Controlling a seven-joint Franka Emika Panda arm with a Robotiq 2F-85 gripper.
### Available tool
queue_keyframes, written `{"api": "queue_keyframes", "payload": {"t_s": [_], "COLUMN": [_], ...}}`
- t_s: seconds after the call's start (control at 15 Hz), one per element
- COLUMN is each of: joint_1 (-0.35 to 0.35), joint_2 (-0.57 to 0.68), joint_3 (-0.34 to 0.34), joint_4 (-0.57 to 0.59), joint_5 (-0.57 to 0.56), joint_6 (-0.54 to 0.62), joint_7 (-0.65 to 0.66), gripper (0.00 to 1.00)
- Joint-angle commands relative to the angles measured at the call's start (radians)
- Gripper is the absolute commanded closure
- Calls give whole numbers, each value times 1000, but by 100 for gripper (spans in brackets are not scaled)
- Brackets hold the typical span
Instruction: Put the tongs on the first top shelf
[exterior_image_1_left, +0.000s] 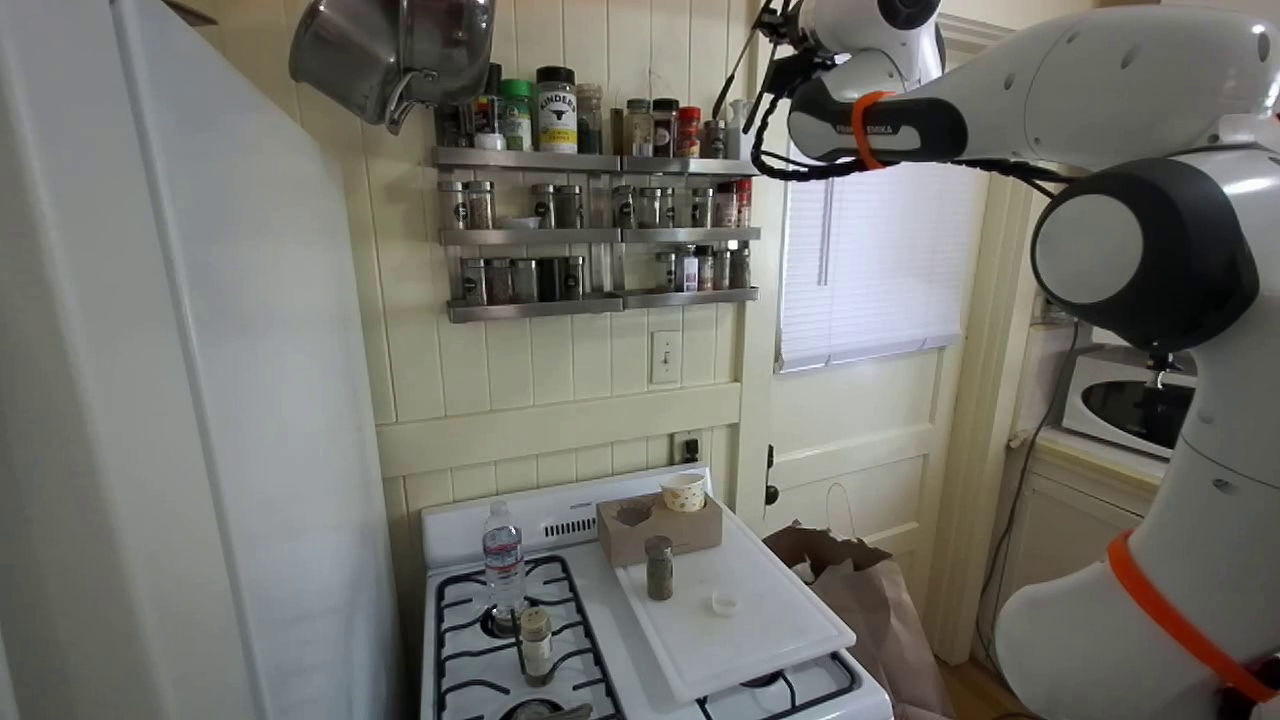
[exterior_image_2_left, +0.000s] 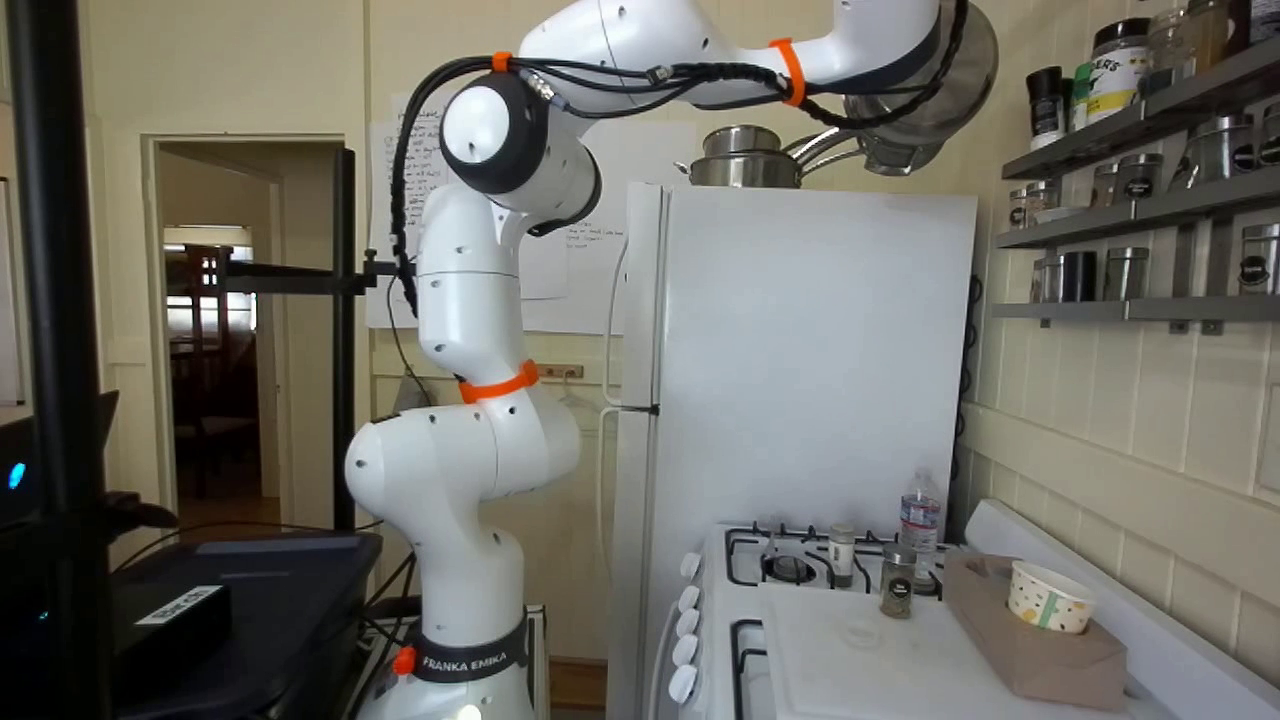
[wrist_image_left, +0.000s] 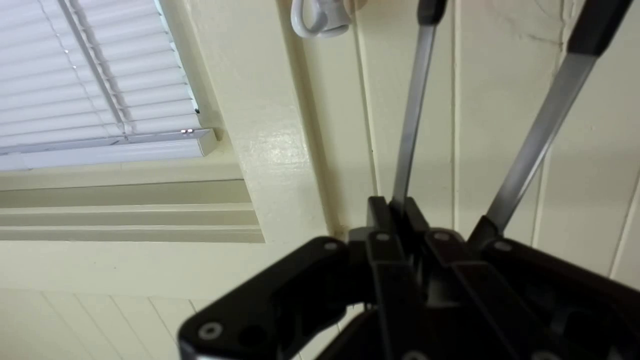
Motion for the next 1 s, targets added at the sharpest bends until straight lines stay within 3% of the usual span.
{"api": "queue_keyframes", "payload": {"t_s": [0.0,0.53,0.6,0.73,0.93], "joint_1": [-5,1,4,6,-1], "joint_2": [-6,-10,-9,-10,-15], "joint_3": [-3,-9,-10,-9,-8], "joint_4": [-5,-20,-20,-21,-23], "joint_5": [13,31,35,39,38], "joint_6": [3,-1,-6,-10,-13], "joint_7": [29,50,48,45,53], "gripper": [98,98,67,61,37]}}
